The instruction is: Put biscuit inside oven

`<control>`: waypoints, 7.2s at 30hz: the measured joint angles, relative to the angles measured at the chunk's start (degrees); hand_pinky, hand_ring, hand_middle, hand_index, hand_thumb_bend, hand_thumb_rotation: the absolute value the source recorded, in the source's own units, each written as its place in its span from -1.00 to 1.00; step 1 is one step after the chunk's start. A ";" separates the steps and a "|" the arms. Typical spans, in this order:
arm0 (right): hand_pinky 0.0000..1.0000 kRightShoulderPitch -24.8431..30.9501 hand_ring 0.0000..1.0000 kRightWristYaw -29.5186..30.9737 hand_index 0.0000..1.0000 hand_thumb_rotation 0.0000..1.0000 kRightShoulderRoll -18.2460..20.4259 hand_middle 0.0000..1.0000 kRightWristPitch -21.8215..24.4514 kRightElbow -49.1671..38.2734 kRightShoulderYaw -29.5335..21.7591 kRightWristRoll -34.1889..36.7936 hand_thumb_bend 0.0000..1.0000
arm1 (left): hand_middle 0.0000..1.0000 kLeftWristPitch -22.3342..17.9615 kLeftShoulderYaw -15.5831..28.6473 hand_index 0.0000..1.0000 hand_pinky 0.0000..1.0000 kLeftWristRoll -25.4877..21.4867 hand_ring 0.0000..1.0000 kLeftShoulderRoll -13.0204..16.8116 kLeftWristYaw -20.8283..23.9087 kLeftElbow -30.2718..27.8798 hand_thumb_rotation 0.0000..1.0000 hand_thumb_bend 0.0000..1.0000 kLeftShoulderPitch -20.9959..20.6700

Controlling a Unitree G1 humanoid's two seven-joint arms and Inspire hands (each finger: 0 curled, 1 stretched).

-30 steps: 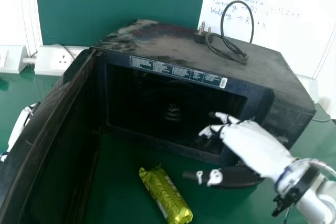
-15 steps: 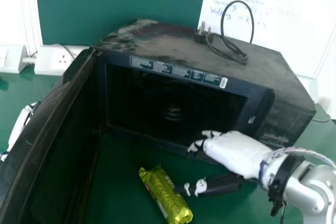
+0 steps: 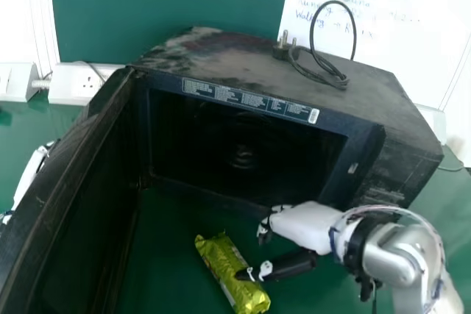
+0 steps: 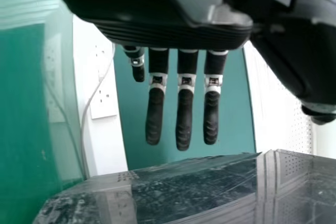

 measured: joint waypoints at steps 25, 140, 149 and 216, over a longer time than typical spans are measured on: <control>-1.00 11.98 0.89 4.26 0.94 0.53 12.19 0.93 14.86 -10.72 3.68 -28.01 1.00 | -0.11 1.01 -0.21 -0.03 -0.34 1.22 -0.23 -0.63 1.11 -1.68 -0.87 0.03 0.30; 0.55 23.50 0.76 7.63 0.70 0.02 58.19 0.78 -11.43 -4.17 7.36 -74.89 0.77 | -0.12 5.40 -1.93 -0.03 -0.40 3.56 -0.27 -2.22 4.04 -11.91 -0.87 0.02 2.76; 0.26 25.56 0.51 3.82 0.48 -0.33 54.30 0.59 -15.26 -4.98 13.62 -78.97 0.43 | -0.11 5.08 -2.23 -0.03 -0.41 3.91 -0.27 -2.26 4.00 -11.90 -0.87 0.02 2.61; -0.28 13.56 -0.36 -3.55 0.01 -1.00 52.77 -0.14 -9.85 -7.69 -3.18 -57.14 0.05 | -0.15 6.02 -2.35 -0.04 -0.41 3.76 -0.28 -2.56 4.17 -12.81 -0.88 0.02 2.82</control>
